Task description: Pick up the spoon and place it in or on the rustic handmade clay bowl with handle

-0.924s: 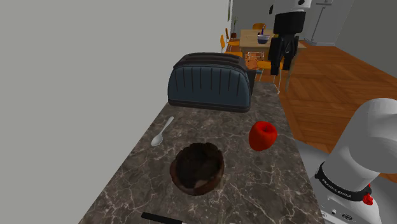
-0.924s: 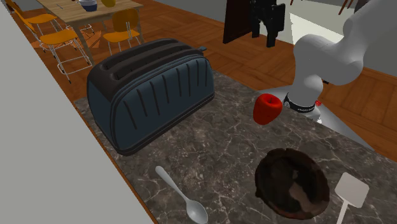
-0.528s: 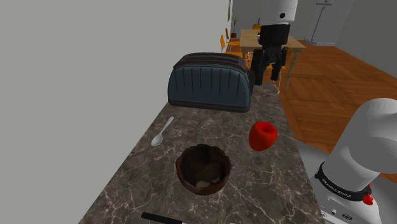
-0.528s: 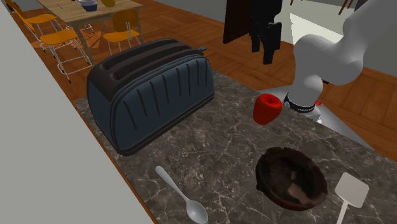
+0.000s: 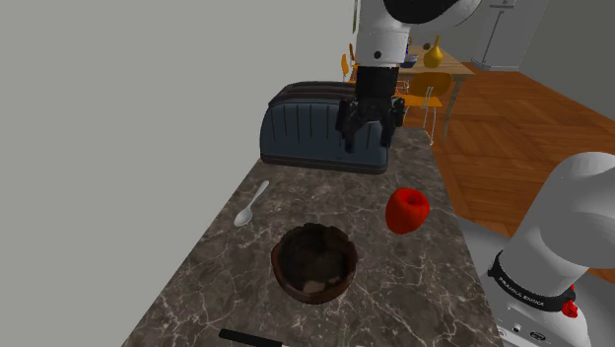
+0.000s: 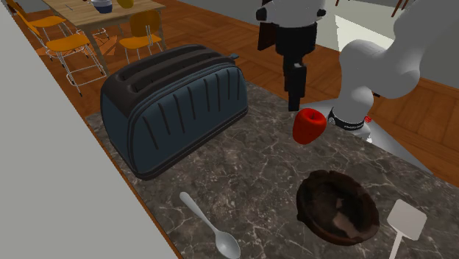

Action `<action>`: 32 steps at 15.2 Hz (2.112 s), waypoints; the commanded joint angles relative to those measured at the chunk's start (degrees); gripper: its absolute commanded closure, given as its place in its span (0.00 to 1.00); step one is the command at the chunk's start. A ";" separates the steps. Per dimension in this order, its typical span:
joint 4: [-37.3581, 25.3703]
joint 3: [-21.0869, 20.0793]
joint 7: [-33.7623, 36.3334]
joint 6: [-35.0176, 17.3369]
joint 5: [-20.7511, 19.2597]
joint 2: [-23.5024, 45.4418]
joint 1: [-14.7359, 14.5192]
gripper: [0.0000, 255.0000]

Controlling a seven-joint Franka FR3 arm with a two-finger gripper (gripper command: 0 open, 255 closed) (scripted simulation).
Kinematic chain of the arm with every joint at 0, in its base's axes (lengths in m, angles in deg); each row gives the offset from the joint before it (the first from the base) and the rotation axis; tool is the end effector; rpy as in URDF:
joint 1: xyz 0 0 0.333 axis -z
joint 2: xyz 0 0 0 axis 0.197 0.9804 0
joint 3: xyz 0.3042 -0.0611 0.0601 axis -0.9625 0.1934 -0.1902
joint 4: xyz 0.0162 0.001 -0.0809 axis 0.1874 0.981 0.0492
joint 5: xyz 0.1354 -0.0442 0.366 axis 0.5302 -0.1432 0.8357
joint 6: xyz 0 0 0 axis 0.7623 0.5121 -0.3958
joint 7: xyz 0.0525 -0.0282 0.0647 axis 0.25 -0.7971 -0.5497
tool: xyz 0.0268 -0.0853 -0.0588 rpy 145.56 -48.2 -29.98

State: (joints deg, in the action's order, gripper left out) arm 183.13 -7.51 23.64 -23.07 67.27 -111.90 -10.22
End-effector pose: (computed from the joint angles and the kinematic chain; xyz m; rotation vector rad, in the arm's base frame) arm 0.3646 0.0913 0.5121 -2.9372 0.5511 0.1710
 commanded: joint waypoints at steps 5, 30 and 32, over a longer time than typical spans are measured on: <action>-2.47 -6.30 12.04 -10.78 2.66 10.21 0.84 0.00; -28.18 -11.16 52.10 -34.00 -12.61 52.79 -1.82 0.00; -28.05 -11.05 52.30 -34.94 -12.91 53.61 -2.08 0.00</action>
State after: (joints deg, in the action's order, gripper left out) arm 154.95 -18.57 75.83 -57.63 54.45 -58.49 -12.19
